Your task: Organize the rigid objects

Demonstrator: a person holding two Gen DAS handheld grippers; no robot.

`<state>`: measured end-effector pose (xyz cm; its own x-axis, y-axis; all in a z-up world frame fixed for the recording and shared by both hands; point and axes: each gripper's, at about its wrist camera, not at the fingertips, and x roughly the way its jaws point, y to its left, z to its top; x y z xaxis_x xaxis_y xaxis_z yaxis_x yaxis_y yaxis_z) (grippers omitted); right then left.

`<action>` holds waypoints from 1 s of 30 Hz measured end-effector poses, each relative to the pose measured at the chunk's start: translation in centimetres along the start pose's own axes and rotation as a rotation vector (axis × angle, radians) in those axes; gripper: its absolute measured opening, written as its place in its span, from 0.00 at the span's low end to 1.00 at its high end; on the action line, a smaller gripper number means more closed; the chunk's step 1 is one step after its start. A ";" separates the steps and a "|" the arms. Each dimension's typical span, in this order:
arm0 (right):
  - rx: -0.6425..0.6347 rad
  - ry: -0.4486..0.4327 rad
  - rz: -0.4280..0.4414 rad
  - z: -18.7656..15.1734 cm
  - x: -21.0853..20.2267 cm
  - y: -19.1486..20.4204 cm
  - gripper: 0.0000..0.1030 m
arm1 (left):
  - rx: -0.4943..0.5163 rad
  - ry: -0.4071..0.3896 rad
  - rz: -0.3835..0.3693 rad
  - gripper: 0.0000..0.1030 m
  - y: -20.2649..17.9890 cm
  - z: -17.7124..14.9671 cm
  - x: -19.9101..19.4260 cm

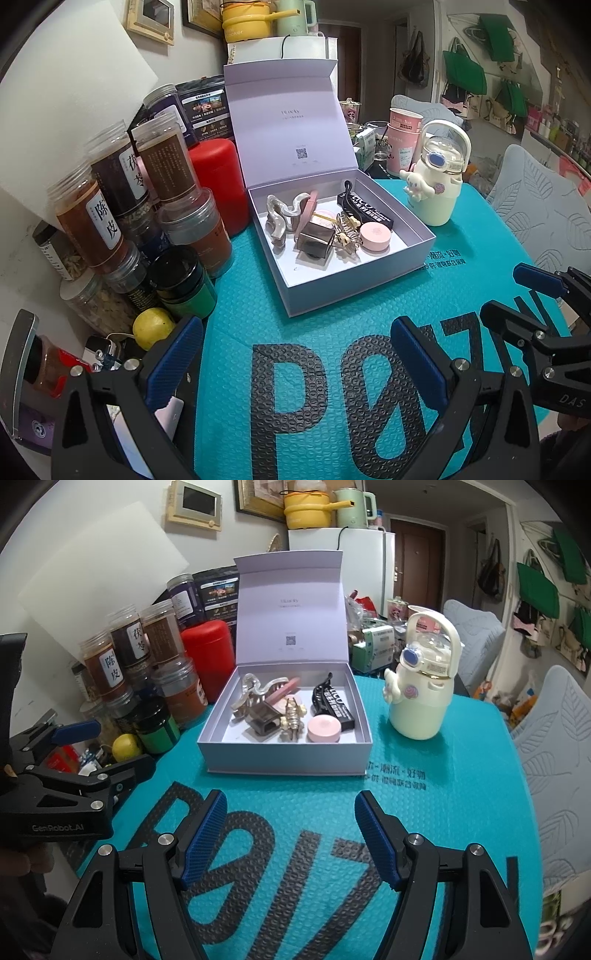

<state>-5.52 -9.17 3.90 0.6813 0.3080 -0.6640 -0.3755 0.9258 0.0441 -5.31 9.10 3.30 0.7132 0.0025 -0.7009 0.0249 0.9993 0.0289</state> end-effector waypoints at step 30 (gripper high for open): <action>0.007 0.017 0.005 0.1 0.6 -0.6 0.72 | 0.017 0.023 -0.011 1.00 -0.6 0.2 1.2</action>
<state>-4.81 -9.47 3.53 0.6685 0.3091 -0.6765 -0.3746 0.9257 0.0528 -4.31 8.55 2.59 0.6962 -0.0077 -0.7178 0.0447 0.9985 0.0326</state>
